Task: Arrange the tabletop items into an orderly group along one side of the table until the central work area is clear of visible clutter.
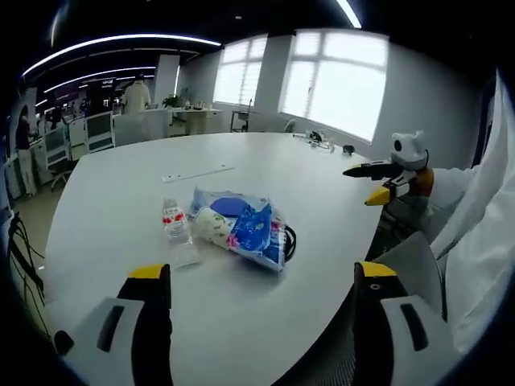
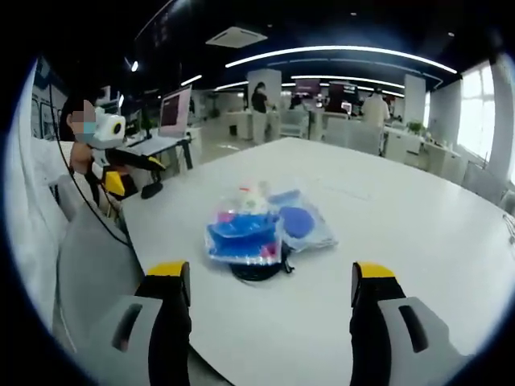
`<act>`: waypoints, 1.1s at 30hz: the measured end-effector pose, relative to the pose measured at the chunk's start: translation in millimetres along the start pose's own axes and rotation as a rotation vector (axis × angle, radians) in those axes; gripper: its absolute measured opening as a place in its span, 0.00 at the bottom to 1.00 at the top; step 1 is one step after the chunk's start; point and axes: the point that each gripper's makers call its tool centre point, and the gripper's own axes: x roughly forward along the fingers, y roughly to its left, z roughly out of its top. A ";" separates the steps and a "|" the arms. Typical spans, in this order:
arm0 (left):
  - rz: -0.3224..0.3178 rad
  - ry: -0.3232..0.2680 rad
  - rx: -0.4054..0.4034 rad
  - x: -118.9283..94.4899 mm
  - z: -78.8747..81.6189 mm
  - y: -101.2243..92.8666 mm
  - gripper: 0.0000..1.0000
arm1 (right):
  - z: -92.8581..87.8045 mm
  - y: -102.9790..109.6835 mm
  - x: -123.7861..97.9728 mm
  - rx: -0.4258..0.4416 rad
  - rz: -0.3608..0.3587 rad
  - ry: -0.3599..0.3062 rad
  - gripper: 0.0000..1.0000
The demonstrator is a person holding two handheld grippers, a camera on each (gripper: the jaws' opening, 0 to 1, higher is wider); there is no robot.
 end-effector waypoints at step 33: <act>0.018 0.004 -0.066 45.7 0.8 6.1 0.92 | 8.2 -1.6 60.6 -0.003 0.091 0.003 0.71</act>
